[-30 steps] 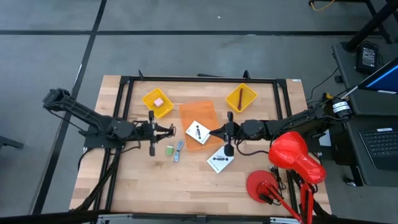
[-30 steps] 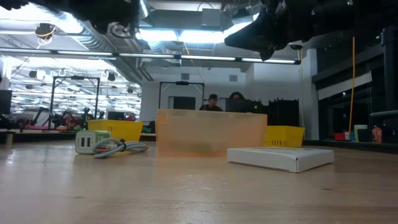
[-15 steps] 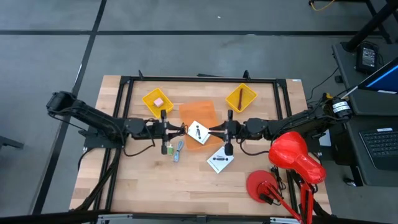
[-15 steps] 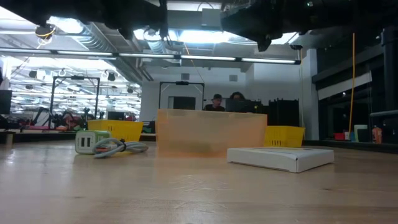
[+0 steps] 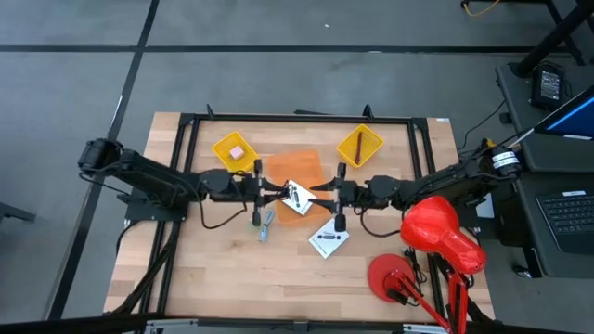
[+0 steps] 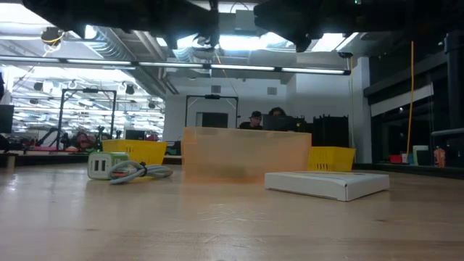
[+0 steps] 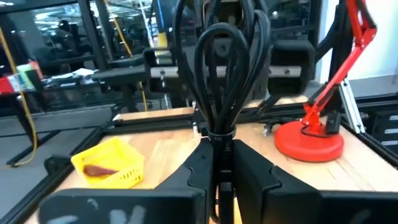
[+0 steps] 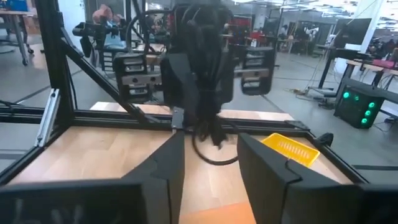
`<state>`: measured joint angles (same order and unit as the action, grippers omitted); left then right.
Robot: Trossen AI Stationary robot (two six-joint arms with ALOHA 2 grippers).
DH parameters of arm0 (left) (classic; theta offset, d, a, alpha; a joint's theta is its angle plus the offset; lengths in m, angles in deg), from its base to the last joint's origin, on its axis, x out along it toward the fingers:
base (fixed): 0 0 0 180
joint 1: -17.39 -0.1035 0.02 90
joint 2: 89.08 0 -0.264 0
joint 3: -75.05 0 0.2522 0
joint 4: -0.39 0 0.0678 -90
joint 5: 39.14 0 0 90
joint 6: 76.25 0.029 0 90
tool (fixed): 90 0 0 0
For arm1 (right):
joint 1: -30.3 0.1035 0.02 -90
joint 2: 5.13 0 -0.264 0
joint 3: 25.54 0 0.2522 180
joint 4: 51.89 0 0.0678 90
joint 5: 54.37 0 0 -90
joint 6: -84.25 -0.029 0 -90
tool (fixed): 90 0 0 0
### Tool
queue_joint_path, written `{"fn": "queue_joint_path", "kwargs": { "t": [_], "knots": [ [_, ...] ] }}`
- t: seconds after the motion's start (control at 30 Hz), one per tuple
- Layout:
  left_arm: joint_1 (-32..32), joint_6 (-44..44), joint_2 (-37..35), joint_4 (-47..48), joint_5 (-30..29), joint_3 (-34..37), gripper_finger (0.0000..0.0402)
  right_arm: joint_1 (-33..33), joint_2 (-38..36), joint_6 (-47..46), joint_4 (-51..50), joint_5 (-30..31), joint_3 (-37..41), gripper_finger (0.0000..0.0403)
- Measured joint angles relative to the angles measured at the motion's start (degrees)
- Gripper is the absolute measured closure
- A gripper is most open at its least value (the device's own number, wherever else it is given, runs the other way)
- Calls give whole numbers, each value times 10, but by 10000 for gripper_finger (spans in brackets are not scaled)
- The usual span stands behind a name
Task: Pick and place items into bin
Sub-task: Put the black charger cable into the right yellow bin
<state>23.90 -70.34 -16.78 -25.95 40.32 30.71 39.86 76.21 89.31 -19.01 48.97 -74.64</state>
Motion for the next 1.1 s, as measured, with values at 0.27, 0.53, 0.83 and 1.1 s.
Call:
{"fn": "queue_joint_path", "kwargs": {
  "t": [0.27, 0.53, 0.83, 1.1],
  "knots": [
    [-22, 8, 26, 2, 34, -25, 366, 0, 4, 25, 36, -15, 0, 248],
    [-30, -20, 53, -6, 33, -26, 366, 0, 4, 44, 46, -44, -10, 220],
    [-30, -15, 58, -13, 36, -41, 366, -1, 45, 45, 40, -45, -47, 201],
    [-27, -12, 57, 1, 57, -50, 366, -16, 84, 74, 41, -45, -91, 204]
  ]
}}
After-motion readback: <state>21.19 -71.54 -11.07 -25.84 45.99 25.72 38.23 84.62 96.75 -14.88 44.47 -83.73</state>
